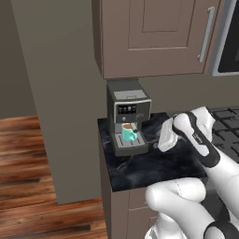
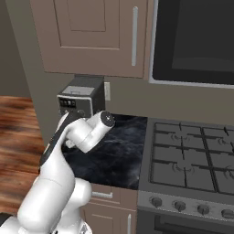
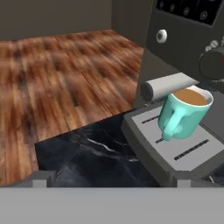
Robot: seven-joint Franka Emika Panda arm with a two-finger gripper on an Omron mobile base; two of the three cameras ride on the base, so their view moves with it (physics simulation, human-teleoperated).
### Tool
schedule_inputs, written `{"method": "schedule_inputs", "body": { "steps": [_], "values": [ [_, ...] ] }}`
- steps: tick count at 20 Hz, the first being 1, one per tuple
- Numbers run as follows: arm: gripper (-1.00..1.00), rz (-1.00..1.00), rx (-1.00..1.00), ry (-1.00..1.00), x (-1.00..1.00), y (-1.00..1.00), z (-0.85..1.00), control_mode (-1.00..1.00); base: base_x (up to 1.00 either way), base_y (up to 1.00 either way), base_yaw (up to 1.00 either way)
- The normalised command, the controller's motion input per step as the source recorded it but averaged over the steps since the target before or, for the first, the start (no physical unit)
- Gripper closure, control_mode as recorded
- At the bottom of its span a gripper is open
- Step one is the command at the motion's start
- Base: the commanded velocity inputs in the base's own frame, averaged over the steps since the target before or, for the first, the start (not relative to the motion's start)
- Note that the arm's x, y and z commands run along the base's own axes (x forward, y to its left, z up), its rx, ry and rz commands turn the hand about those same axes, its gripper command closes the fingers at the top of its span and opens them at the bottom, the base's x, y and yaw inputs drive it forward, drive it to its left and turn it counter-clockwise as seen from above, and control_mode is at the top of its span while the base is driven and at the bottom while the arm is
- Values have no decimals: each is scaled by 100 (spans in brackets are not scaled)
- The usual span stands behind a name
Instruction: Pick up the brewed coffee from the coffee machine and place it next to the breakfast plate on the dining counter.
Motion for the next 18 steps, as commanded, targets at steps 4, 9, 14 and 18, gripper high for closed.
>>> {"method": "schedule_inputs", "body": {
  "steps": [4, 9, 14, 18],
  "values": [
    [-100, 1, 19, 0, 28, 0, -20, -100, 0, 0, 0],
    [-100, 0, 22, 0, 26, 1, -7, -100, 0, 0, 0],
    [-100, 0, 20, 0, 17, 8, 0, -100, 0, 0, 0],
    [-100, 0, 14, 0, 2, 21, 0, -100, 0, 0, 0]
  ]
}}
